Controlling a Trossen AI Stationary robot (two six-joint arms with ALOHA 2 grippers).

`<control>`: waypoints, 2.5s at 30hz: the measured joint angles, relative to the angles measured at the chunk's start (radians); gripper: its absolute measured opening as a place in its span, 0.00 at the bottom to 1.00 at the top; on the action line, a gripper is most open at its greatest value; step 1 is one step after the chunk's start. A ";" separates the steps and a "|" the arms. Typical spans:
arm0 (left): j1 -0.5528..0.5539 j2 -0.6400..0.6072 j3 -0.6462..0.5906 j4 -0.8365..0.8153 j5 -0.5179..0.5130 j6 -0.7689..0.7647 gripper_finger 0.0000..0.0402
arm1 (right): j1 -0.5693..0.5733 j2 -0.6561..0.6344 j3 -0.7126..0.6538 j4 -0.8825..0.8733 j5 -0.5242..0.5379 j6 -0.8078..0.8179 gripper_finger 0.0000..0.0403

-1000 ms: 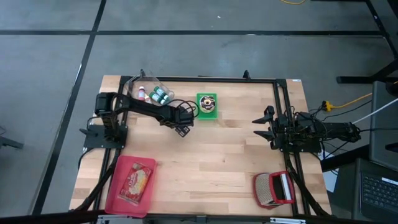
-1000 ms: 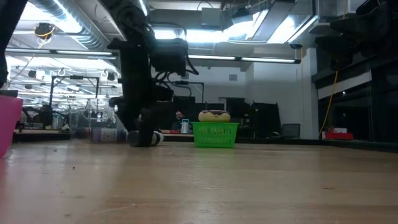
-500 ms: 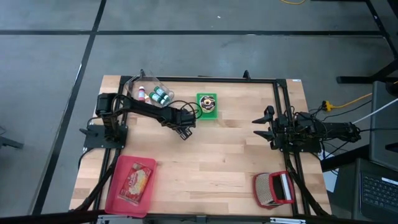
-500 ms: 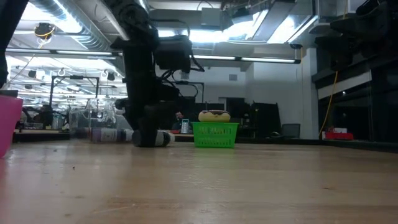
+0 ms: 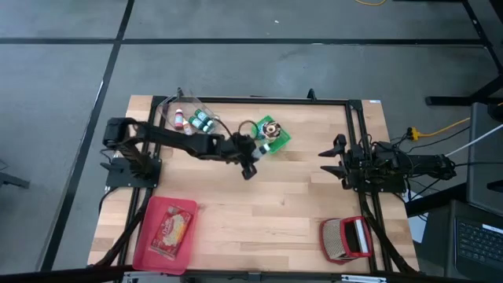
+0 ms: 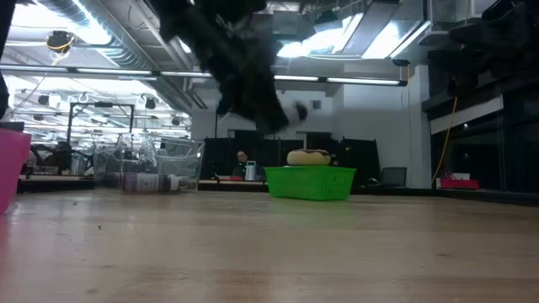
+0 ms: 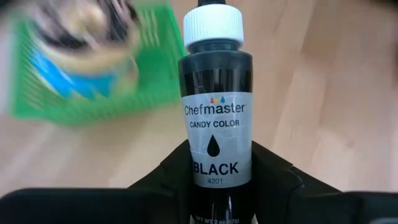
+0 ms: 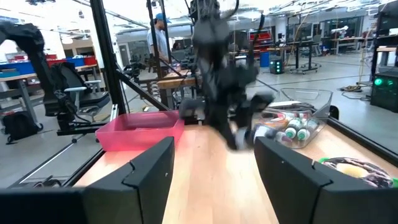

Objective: Pick & Place Food Item
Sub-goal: Put the black food coloring bottle into the transparent bin, then return to Home Position

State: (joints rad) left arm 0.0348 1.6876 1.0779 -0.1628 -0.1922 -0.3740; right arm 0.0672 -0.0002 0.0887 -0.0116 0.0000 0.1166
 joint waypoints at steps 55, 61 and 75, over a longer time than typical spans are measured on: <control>0.423 -0.905 -0.456 -0.344 -0.127 0.003 0.56 | 0.000 0.000 0.000 -0.003 -0.042 0.025 0.56; 0.331 -1.008 -0.456 -0.108 0.086 0.037 0.56 | 0.000 0.000 0.000 0.059 -0.043 0.096 0.56; -0.126 -1.150 -0.454 0.258 0.101 0.158 0.52 | 0.013 0.026 0.000 0.318 -0.305 0.191 0.56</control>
State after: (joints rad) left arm -0.0907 0.5377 0.6239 0.0955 -0.0916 -0.2164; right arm 0.0800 0.0262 0.0887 0.3065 -0.3050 0.3074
